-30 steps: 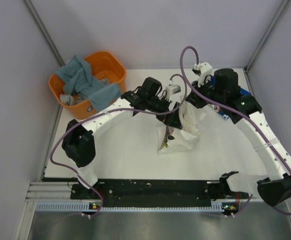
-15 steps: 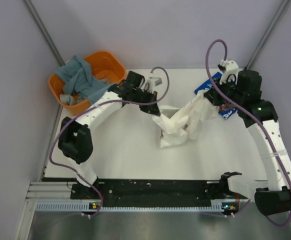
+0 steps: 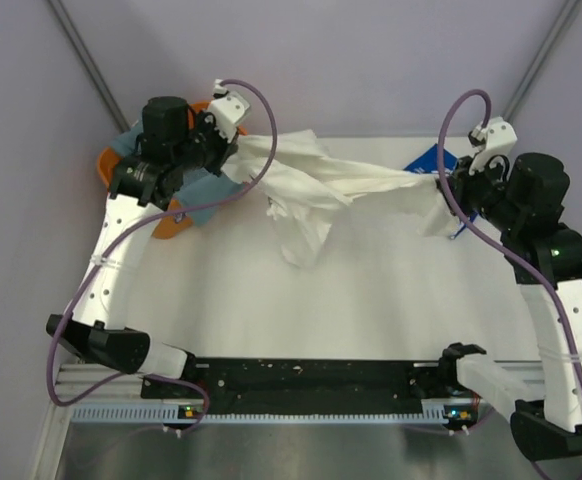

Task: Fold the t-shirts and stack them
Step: Flatten out the tshirt

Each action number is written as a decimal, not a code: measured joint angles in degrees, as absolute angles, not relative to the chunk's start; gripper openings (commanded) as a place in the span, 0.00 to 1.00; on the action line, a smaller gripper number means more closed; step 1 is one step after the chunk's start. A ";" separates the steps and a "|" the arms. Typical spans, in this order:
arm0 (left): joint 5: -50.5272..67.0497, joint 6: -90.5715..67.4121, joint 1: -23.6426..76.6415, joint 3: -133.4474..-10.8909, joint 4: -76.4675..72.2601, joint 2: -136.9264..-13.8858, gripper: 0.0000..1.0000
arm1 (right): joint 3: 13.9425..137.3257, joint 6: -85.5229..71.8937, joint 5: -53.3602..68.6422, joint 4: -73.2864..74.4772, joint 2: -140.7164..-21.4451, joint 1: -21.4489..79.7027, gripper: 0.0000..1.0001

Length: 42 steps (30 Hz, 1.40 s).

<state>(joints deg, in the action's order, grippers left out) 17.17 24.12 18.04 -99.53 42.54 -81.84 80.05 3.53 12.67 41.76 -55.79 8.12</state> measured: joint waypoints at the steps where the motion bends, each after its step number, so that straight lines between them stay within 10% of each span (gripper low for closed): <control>1: 16.27 24.97 17.08 -100.99 42.59 -81.87 0.00 | 80.12 3.95 12.23 42.00 -54.89 8.14 0.00; 26: 8.19 33.21 14.50 -112.97 31.53 -91.26 0.02 | 83.83 6.24 22.81 42.72 -49.80 8.12 0.00; 32: 1.17 34.76 23.33 -116.97 23.88 -109.47 0.84 | 80.05 3.88 25.17 42.06 -52.93 8.12 0.00; 42: -5.08 39.03 31.86 -113.27 23.24 -118.04 0.82 | 76.40 -2.00 15.16 39.07 -64.05 8.08 0.00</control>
